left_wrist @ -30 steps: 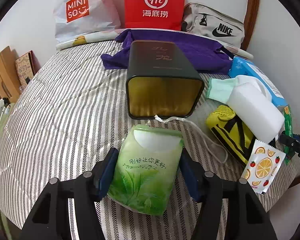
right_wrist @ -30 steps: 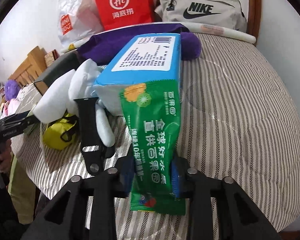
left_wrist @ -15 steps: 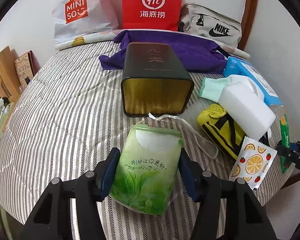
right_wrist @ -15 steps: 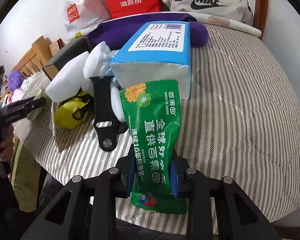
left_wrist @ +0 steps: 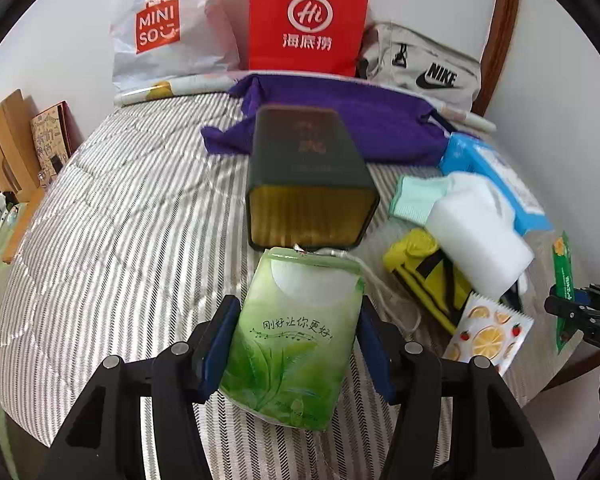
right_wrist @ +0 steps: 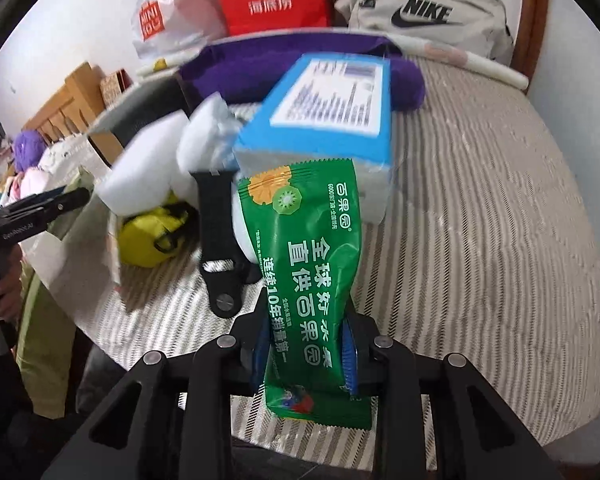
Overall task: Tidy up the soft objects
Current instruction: 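Lift both held packs and carry them toward the purple towel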
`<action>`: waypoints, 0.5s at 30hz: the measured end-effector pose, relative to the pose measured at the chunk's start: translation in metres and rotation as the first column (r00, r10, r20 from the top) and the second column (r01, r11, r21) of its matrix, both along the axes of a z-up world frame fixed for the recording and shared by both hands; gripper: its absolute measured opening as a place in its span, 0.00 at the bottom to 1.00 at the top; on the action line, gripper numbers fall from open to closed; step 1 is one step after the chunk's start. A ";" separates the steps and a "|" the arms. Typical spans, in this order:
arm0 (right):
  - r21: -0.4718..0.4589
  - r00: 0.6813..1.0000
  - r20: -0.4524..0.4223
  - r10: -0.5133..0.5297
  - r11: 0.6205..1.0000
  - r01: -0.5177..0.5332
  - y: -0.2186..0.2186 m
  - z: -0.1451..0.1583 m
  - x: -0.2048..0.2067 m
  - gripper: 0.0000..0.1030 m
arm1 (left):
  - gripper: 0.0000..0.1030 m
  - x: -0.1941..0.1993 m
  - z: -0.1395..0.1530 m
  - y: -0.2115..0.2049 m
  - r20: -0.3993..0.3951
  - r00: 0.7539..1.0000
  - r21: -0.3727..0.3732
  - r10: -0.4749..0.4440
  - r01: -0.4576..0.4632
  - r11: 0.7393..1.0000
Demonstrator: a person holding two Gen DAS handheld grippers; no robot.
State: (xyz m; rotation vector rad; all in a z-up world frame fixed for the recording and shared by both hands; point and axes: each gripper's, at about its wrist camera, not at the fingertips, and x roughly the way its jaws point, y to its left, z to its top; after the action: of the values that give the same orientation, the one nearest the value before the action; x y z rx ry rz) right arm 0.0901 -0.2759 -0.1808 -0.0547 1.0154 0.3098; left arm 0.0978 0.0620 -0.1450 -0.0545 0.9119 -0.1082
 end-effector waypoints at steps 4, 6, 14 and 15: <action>0.009 0.998 0.069 0.004 1.000 -0.005 0.000 0.026 -0.006 0.29 | 0.54 0.001 0.016 0.005 0.020 1.000 -0.035 0.003 -0.002 0.999; 0.007 0.995 0.098 0.001 1.000 -0.002 0.001 0.038 -0.005 0.29 | 0.54 0.003 0.024 0.007 0.027 1.000 -0.045 0.006 -0.005 0.999; 0.025 0.991 0.129 -0.018 1.000 0.015 0.004 0.070 0.027 0.29 | 0.54 0.023 0.052 0.009 0.058 0.998 -0.027 0.020 -0.019 0.999; 0.026 0.991 0.129 -0.019 1.000 0.015 0.006 0.072 0.032 0.29 | 0.54 0.027 0.056 0.010 0.058 0.998 -0.027 0.024 -0.022 0.999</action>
State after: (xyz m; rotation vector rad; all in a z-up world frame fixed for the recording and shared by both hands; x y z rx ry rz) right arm 0.1225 -0.2700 -0.1089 -0.0429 0.8825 0.2997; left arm 0.1249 0.0719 -0.0894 -0.0857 0.8510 -0.1001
